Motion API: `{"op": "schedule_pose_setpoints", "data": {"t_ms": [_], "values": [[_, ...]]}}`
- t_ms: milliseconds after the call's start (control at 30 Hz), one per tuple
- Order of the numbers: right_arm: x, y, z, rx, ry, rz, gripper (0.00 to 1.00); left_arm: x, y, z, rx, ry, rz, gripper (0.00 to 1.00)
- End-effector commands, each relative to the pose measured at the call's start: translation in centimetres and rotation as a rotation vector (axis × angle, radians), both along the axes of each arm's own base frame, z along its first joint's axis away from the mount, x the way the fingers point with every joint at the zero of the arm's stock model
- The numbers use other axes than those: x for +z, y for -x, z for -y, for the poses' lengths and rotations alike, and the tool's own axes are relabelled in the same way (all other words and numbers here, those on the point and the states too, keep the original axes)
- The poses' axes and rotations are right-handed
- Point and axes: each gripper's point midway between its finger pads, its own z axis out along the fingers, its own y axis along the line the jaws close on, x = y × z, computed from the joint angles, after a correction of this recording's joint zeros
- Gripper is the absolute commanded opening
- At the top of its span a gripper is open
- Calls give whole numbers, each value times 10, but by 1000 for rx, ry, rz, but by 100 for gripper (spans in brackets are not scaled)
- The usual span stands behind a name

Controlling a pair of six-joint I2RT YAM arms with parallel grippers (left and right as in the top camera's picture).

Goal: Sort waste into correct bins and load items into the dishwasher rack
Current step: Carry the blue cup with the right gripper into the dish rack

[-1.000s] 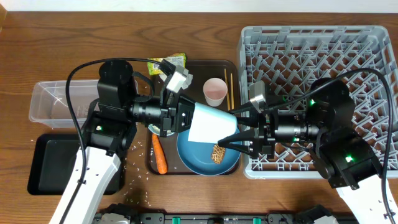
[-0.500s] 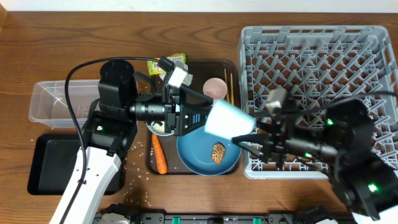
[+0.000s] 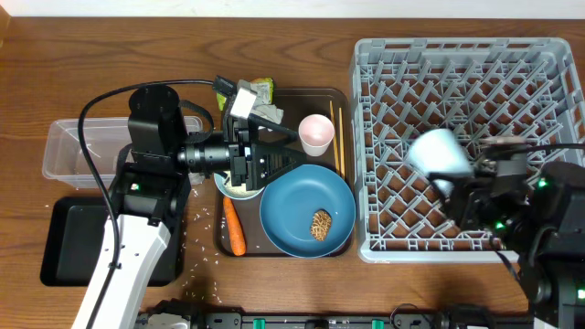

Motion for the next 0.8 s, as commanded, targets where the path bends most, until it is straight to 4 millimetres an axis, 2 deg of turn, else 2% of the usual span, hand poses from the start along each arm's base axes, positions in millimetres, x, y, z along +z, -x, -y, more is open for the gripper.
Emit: {"op": "schedule_pose_setpoints", "data": {"t_ms": [0,33,133,267,467,533,633,767], "values": [[0,-3,41,-203,49,-12,40,8,0,-1,7,2,33,84],[-2,-3,50,-249,54,-22,40,8,1,-1,7,2,31,84],[-12,1,77,-390,43,-84,34,7,1,-1,6,1,26,84],[-32,6,121,-588,53,-188,34,6,1,-2,6,-1,12,84],[-66,7,168,-804,-46,-336,38,6,2,-2,4,-1,9,84],[-76,6,174,-821,-94,-375,41,5,2,-2,4,-1,8,84],[-92,7,185,-859,-154,-438,35,5,1,-1,4,-1,7,84],[-110,5,192,-871,-242,-500,35,5,1,-1,4,-1,8,84]]}}
